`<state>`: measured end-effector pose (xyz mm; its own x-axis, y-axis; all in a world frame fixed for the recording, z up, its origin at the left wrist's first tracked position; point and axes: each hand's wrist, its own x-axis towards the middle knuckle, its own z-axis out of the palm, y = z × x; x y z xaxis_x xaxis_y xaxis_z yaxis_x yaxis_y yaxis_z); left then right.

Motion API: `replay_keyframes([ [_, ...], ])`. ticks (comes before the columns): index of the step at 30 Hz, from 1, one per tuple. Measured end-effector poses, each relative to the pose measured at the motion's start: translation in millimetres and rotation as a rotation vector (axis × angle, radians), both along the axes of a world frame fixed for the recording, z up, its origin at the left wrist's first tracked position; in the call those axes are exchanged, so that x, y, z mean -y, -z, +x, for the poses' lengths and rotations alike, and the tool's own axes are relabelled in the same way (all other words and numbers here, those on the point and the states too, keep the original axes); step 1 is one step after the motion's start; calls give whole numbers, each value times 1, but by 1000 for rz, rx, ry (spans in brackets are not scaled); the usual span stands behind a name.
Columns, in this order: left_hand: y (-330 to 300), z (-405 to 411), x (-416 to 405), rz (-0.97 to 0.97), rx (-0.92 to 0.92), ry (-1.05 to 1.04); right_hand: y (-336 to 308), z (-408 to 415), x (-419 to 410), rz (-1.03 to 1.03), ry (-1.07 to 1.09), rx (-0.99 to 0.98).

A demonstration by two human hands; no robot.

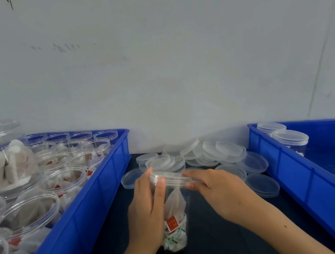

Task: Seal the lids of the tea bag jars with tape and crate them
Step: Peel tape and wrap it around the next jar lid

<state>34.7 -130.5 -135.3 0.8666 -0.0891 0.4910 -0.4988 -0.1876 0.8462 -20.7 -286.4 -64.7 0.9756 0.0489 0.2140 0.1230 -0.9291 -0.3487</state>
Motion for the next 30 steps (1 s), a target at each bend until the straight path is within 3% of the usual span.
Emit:
replay_keyframes([
  [18, 0, 13, -3, -131, -173, 121, -10, -13, -7, -378, -21, 34],
  [30, 0, 14, -11, -159, -187, 282, -4, 1, 3, -69, -43, 2],
])
